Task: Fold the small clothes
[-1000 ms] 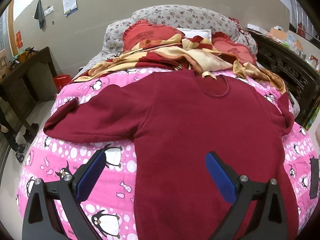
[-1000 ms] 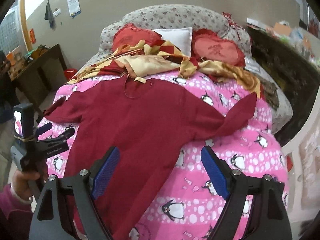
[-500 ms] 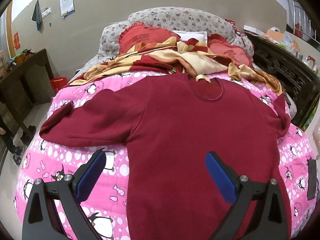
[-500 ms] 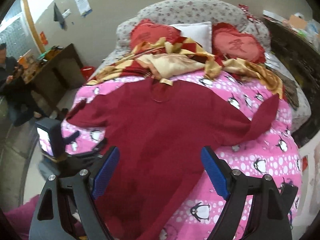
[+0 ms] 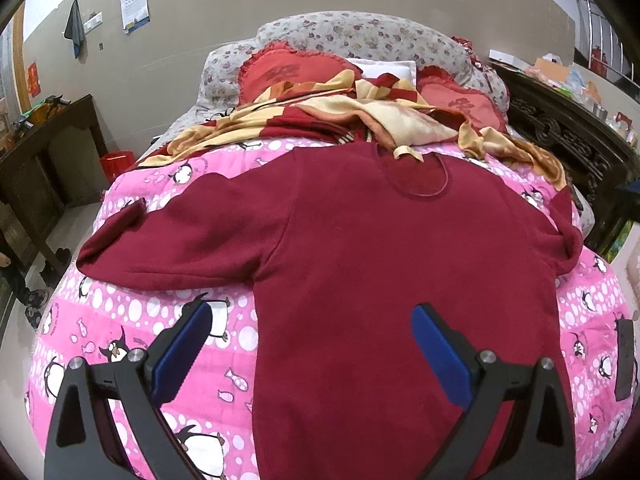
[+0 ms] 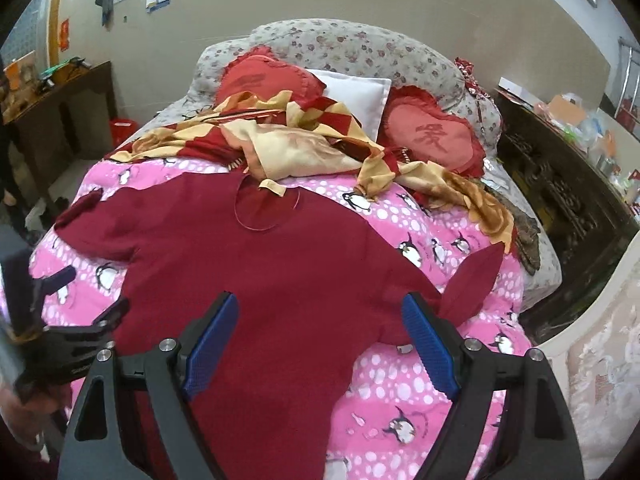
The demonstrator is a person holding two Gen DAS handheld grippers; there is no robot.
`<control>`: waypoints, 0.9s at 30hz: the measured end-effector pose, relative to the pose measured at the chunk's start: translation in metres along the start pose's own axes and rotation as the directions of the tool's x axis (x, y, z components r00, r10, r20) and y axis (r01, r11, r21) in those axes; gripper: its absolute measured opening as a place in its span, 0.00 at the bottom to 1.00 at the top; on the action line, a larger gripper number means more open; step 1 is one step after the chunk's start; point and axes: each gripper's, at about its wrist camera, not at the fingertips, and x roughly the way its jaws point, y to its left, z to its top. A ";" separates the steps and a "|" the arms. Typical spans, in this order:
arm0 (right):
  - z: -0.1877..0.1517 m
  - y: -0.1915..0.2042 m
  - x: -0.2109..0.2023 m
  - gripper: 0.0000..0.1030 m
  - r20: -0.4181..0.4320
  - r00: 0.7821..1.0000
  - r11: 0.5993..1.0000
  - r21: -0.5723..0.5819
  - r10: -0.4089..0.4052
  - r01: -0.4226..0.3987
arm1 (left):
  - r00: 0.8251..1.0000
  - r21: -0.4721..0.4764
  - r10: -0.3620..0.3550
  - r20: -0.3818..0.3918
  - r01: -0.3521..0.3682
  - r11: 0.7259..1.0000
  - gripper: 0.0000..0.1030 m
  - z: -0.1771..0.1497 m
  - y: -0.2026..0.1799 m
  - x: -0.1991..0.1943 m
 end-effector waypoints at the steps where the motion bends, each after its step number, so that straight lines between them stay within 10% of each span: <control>1: -0.001 0.001 0.005 0.75 -0.005 1.000 1.000 0.010 0.007 -0.007 | 1.000 -0.003 0.000 0.000 0.000 1.000 0.99 0.000 0.001 0.001; 17: -0.017 0.008 0.079 0.75 -0.039 0.986 0.971 0.186 0.164 -0.154 | 0.995 -0.107 -0.087 -0.037 0.083 0.991 0.99 0.007 0.017 0.030; 27: -0.025 0.016 0.099 0.75 -0.043 0.991 0.976 0.183 0.127 -0.118 | 0.995 -0.141 -0.079 -0.057 0.070 0.988 0.99 0.005 0.020 0.046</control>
